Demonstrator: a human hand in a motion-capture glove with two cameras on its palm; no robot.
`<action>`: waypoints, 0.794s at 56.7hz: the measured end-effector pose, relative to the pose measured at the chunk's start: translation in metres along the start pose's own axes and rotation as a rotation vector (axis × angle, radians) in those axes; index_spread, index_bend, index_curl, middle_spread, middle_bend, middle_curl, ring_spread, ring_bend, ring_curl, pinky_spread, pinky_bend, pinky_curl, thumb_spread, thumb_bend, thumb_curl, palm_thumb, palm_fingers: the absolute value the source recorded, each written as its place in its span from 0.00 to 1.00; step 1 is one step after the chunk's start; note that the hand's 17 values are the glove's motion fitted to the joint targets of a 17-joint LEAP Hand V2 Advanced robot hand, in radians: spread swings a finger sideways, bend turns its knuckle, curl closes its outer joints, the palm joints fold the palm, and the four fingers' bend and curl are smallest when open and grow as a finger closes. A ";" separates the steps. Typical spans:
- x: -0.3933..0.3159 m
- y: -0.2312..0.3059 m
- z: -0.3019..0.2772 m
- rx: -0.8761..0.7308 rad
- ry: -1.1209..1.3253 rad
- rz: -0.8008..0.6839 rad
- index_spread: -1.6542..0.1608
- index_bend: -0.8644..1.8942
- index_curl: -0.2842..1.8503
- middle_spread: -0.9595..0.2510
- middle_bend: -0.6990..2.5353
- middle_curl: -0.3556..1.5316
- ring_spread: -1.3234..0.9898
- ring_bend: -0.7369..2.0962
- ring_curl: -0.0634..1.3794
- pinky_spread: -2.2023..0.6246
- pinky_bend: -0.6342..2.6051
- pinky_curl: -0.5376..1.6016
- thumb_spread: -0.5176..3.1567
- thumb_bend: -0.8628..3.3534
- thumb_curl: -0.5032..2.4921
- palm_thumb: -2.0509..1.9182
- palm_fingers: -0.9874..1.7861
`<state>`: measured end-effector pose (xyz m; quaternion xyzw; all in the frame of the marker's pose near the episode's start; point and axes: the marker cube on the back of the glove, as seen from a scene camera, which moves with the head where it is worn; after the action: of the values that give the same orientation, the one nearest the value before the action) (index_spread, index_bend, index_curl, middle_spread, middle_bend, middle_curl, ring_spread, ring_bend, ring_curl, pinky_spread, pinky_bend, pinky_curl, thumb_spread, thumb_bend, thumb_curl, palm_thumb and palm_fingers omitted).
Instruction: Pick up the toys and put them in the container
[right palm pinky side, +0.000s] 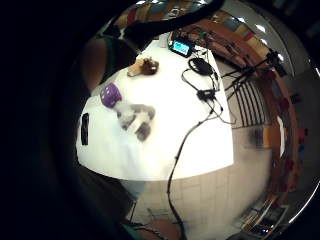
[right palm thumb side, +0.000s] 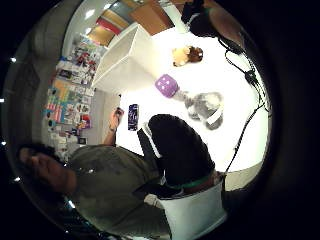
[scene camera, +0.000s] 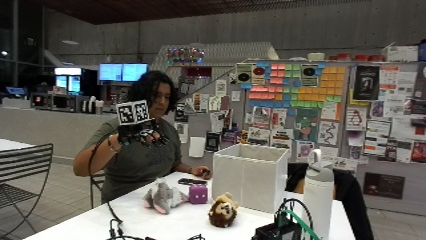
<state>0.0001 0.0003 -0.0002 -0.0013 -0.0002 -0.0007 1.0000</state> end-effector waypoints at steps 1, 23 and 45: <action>0.000 0.000 0.000 0.000 0.000 -0.001 0.82 0.39 0.15 0.73 0.27 0.20 0.54 0.36 0.07 0.78 0.34 0.29 0.26 0.20 0.17 0.51 0.52; -0.001 0.002 0.001 0.003 -0.007 -0.011 0.70 0.38 0.23 0.65 0.27 0.26 0.47 0.39 0.13 0.77 0.37 0.36 0.48 0.20 0.21 0.50 0.49; 0.004 -0.037 0.095 0.036 0.041 0.025 0.69 0.38 0.26 0.63 0.30 0.31 0.45 0.45 0.17 0.76 0.36 0.37 0.51 0.20 0.23 0.51 0.54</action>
<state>0.0036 -0.0363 0.0951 0.0168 0.0204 0.0116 0.9996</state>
